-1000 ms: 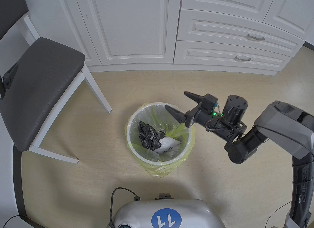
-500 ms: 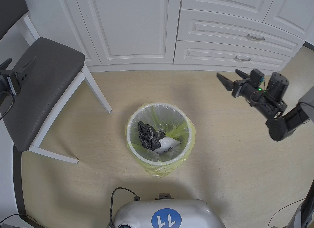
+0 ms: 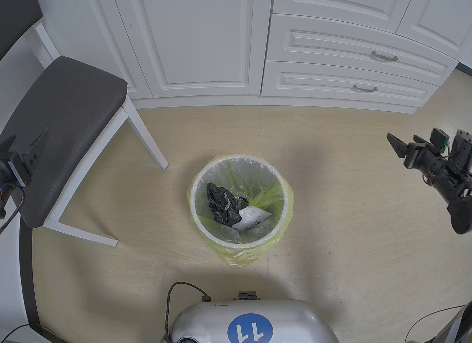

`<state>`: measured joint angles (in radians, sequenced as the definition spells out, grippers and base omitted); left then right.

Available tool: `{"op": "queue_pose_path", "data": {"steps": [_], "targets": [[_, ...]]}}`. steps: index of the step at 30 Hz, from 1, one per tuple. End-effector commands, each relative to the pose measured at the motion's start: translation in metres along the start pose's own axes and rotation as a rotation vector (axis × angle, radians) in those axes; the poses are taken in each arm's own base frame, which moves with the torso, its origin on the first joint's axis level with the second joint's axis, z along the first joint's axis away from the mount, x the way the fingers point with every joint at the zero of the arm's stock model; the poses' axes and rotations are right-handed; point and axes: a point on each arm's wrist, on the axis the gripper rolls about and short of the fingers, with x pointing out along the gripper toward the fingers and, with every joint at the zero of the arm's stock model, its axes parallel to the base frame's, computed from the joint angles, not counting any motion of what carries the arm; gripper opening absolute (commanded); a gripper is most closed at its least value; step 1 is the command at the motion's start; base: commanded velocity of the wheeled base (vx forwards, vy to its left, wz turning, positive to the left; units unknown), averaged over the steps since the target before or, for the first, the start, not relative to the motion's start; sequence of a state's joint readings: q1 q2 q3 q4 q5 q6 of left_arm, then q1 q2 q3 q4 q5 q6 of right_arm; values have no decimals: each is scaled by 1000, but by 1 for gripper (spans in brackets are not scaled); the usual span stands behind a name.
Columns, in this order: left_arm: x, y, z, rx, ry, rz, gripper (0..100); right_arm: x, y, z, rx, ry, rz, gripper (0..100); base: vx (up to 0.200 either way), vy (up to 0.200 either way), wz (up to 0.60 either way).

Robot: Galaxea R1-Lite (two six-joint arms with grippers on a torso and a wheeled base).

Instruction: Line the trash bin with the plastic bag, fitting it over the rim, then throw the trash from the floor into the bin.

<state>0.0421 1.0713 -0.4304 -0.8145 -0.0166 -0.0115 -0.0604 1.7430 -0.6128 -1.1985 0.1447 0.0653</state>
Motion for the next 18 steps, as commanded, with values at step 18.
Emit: {"op": "queue_pose_path", "data": {"steps": [18], "targets": [[-108, -5, 10, -44, -211, -172, 100, -223, 31, 93, 83, -487, 38, 100, 0, 0, 0]]}}
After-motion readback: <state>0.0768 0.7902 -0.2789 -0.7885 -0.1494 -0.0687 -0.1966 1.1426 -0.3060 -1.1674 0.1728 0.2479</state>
